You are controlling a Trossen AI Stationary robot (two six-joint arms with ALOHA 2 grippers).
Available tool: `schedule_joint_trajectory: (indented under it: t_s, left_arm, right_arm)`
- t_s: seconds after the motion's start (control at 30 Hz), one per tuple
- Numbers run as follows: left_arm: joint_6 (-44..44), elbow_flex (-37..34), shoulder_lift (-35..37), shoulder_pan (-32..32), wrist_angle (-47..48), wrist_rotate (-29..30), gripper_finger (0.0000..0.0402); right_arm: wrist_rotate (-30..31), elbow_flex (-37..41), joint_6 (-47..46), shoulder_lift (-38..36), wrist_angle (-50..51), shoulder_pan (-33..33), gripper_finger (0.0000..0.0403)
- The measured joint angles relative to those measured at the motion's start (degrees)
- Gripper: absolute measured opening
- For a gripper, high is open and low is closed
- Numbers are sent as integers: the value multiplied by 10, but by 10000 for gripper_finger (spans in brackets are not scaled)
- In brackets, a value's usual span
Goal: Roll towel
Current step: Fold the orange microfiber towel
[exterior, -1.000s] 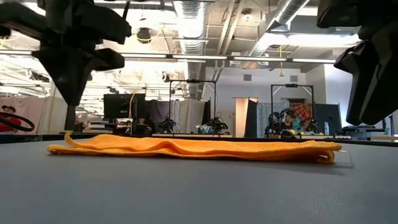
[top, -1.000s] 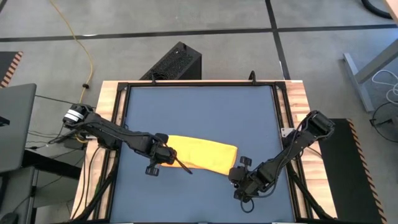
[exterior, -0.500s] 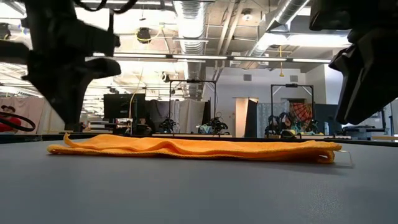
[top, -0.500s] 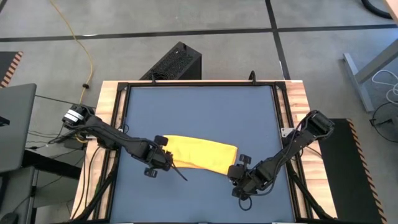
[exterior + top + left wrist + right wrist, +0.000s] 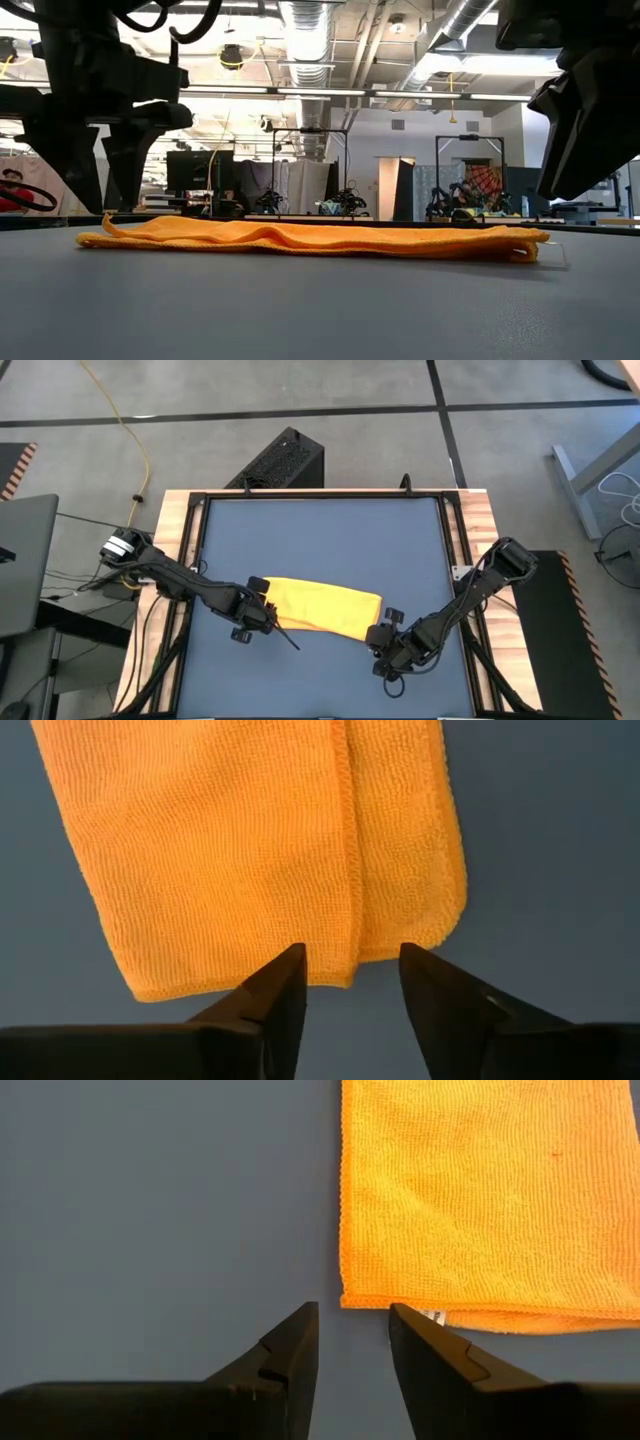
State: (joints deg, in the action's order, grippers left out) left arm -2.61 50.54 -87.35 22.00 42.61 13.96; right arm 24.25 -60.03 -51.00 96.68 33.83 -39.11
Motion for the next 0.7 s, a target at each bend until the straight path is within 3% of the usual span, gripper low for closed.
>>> schedule_joint_trajectory:
  t_s: [0.7]
  left_arm:
    - [0, -35, 0, -21, -23, -21, 137]
  right_arm:
    - [0, 0, 3, 0, 1, 7, 150]
